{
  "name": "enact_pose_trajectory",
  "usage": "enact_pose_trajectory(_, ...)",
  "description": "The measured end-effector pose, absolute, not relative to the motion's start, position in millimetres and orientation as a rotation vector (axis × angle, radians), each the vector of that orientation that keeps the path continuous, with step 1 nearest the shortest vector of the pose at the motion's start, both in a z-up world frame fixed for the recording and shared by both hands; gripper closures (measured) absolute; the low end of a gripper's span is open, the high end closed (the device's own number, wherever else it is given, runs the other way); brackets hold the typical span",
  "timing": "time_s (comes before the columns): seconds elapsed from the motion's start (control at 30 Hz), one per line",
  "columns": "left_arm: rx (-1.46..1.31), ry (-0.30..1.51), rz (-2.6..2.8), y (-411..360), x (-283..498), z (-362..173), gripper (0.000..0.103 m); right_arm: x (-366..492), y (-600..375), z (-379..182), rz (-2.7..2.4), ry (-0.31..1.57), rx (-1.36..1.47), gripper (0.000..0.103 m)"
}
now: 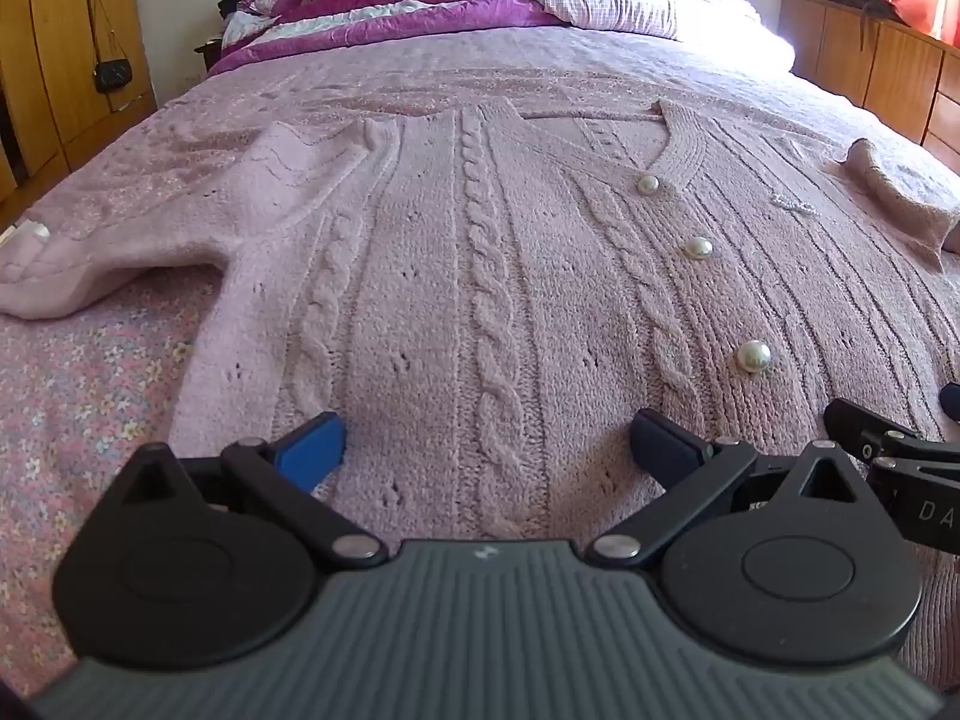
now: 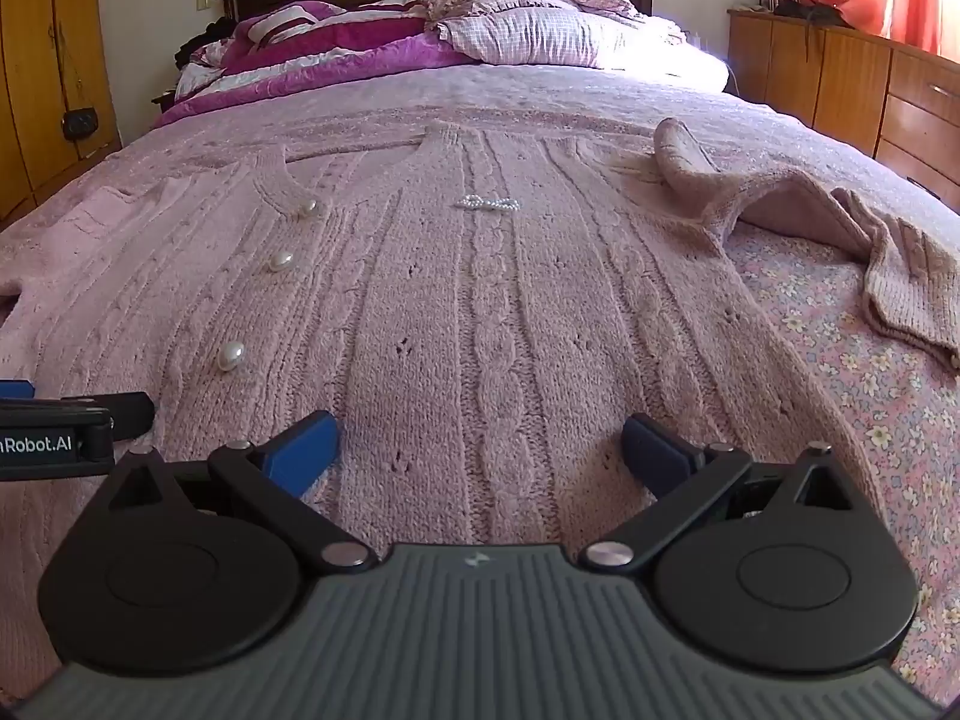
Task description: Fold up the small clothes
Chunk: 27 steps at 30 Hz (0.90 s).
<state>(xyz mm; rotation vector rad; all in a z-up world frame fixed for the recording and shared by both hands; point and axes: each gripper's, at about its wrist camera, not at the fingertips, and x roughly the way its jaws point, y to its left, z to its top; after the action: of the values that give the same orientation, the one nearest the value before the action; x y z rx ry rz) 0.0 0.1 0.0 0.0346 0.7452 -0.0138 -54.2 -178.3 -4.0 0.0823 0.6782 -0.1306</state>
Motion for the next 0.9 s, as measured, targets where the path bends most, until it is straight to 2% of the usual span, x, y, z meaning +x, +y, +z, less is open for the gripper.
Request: enact_pose_trajectory(0.9,0.027,0.748,-0.018,0.2,-1.0,1.6,0.000,-54.8,-185.1,3.0,-0.084,0.706,0.092,0.000)
